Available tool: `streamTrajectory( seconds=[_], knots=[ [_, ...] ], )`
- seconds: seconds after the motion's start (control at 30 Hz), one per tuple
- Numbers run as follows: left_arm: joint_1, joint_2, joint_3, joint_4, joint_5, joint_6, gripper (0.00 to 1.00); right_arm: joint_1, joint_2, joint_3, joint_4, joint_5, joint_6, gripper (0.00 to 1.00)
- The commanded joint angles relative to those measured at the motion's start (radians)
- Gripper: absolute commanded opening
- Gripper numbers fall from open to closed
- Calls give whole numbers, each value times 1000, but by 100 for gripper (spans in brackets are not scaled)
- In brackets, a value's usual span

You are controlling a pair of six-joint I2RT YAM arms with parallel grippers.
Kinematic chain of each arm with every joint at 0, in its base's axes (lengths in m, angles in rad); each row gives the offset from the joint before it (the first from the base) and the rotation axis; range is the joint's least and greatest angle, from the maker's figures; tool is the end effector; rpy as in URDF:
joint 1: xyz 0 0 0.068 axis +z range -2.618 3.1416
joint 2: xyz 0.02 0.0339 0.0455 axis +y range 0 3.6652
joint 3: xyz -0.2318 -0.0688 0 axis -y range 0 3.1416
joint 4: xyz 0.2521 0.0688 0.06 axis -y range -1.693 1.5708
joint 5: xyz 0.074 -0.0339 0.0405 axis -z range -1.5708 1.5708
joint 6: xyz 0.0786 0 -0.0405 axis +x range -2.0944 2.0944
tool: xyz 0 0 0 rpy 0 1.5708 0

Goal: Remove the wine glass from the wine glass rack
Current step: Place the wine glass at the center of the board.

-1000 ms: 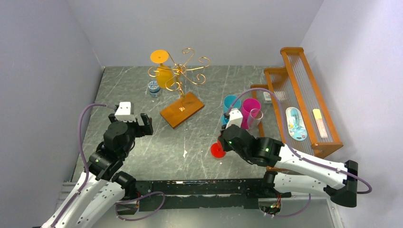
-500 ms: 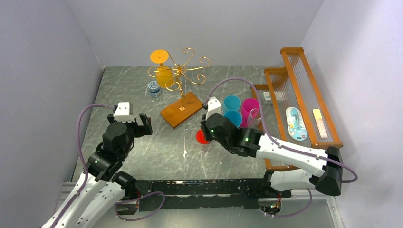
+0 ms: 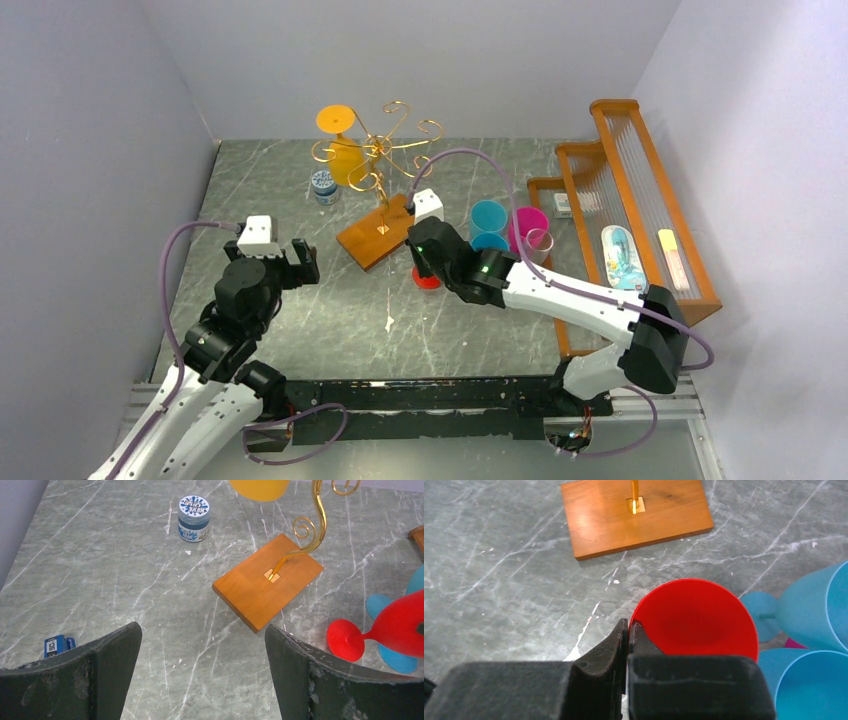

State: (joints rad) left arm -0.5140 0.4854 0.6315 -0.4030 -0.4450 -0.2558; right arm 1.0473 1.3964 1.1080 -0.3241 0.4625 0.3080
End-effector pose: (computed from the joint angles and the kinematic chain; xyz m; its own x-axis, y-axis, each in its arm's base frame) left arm 0.1872 -0.0668 0.2809 -0.2346 -0.1298 -0.9634 0.0226 0.9900 -0.1389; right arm 0.2087 0.2913 0.2446 -0.4535 -0.2430 -0.8575 -0.4776 0.8786 0.0036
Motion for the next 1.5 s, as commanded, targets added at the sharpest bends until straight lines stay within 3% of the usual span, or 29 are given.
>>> streamTrajectory(
  seconds=[0.0, 0.23, 0.57, 1.0, 1.47],
  knots=[
    [4, 8, 36, -22, -22, -2, 97, -34, 15, 21, 17, 1, -21, 0],
    [4, 6, 36, -22, -21, -4, 97, -125, 11, -18, 54, -87, -19, 0],
    [4, 12, 36, -20, -10, -3, 97, -131, 80, 3, 20, -57, -58, 2],
    [4, 15, 31, -8, 15, 6, 97, -130, 108, 74, -73, -95, -68, 18],
    [3, 9, 31, -11, 12, 3, 97, -131, 79, 93, -99, -112, -87, 19]
  ],
)
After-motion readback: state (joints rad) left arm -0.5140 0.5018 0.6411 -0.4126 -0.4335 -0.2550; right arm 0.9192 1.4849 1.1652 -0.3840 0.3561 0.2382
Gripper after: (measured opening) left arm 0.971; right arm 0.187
